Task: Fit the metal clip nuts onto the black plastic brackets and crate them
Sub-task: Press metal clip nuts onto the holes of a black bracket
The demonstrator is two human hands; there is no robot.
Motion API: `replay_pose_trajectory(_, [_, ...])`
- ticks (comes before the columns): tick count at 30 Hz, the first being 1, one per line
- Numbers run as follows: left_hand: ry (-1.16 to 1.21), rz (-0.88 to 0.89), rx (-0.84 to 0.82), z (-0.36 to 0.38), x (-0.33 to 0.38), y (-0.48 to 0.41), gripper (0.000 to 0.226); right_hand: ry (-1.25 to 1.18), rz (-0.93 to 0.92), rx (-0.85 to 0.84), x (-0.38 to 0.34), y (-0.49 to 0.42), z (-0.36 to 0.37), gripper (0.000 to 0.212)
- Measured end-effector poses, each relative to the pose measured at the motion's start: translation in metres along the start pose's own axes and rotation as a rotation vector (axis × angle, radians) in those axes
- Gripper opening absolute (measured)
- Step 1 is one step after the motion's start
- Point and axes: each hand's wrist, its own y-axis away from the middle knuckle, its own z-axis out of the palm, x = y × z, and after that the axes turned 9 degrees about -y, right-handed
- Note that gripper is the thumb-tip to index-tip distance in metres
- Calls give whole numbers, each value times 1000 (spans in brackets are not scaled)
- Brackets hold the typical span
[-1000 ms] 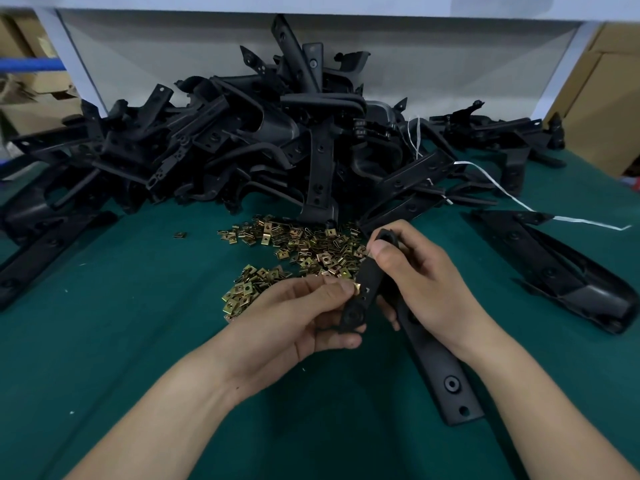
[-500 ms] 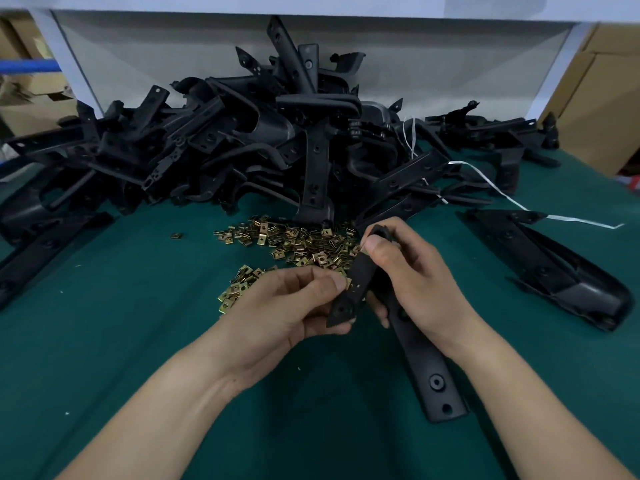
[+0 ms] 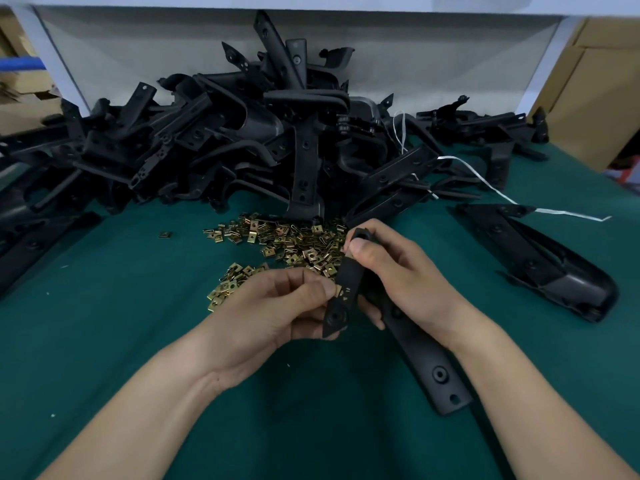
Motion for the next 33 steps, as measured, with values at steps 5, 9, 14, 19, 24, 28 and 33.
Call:
replay_pose_trajectory(5, [127, 20, 5, 3, -4, -3, 14, -29, -46, 55, 1, -1, 0, 20])
replay_pose_trajectory(9, [-120, -2, -17, -6, 1, 1, 14, 27, 18, -21, 2, 1, -1, 22])
replay_pose_trajectory(14, [-274, 80, 192, 12, -3, 3, 32, 135, -78, 257, -4, 1, 8, 17])
replay_pose_trajectory(19, [-653, 297, 438, 33, -10, 6, 50, 236, -342, 458, -9, 6, 31, 16])
replay_pose_trajectory(24, [-685, 468, 597, 35, -14, 7, 36, 130, -466, 566, -5, 8, 52, 11])
replay_pose_trajectory(28, [-812, 642, 623, 37, -11, 6, 40, 118, -530, 638, -3, 6, 59, 10])
replay_pose_trajectory(33, [-812, 675, 639, 36, -7, 5, 41, 94, -514, 701, 3, 2, 63, 10])
